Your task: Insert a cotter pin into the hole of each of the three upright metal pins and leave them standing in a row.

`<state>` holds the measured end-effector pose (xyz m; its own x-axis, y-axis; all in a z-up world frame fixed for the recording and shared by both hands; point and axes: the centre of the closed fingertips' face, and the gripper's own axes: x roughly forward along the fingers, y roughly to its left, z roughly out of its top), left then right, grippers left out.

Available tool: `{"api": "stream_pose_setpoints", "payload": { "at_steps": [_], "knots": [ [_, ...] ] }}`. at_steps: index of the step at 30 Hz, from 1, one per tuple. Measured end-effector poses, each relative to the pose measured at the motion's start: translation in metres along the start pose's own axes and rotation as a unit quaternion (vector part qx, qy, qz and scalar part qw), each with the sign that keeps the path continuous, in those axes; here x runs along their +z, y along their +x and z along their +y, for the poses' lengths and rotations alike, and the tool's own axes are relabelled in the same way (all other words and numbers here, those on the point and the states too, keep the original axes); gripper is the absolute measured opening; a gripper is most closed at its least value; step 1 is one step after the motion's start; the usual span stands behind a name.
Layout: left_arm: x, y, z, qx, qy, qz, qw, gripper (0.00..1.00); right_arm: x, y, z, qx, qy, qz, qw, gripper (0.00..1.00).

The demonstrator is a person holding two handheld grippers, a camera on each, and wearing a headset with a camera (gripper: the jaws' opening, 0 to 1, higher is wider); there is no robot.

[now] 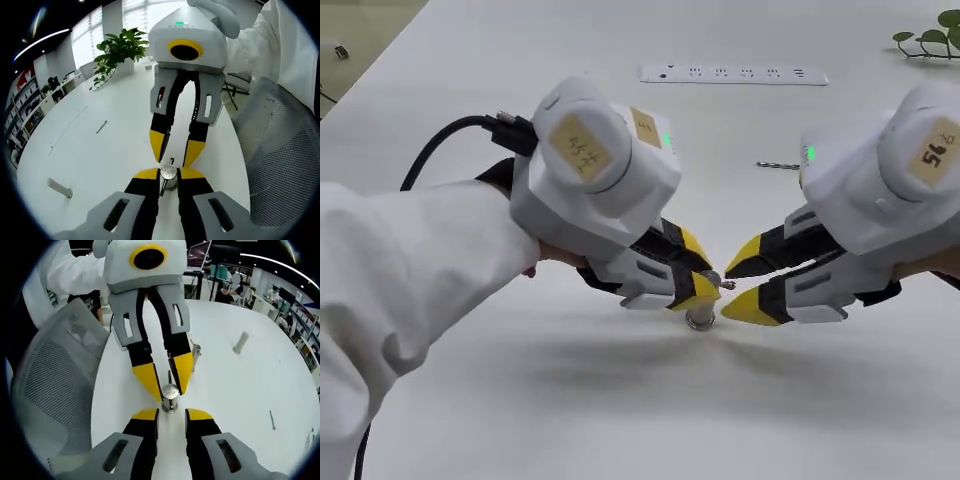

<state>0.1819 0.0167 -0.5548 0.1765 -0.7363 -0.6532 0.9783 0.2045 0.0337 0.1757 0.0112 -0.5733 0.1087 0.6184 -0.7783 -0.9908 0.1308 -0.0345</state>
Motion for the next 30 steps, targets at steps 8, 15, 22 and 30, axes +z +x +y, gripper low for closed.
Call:
{"api": "stream_pose_setpoints", "payload": {
  "at_steps": [8, 15, 22, 30],
  "knots": [
    [-0.001, -0.001, -0.001, 0.001, -0.001, 0.001, 1.0, 0.1, 0.007, -0.018, -0.003, -0.019, 0.034, -0.043, 0.9983, 0.04],
    [-0.001, -0.001, -0.001, 0.002, -0.002, 0.001, 1.0, 0.1, 0.007, -0.015, 0.003, -0.014, 0.027, -0.036, 0.9989, 0.01],
    [-0.001, -0.001, 0.0, 0.003, -0.005, 0.0, 1.0, 0.1, 0.01, -0.012, 0.002, -0.017, 0.028, -0.037, 0.9988, 0.0],
    [-0.001, -0.001, 0.0, 0.006, -0.015, -0.002, 0.9999, 0.1, 0.013, -0.01, 0.001, -0.01, 0.023, -0.036, 0.999, 0.0]
  ]
}}
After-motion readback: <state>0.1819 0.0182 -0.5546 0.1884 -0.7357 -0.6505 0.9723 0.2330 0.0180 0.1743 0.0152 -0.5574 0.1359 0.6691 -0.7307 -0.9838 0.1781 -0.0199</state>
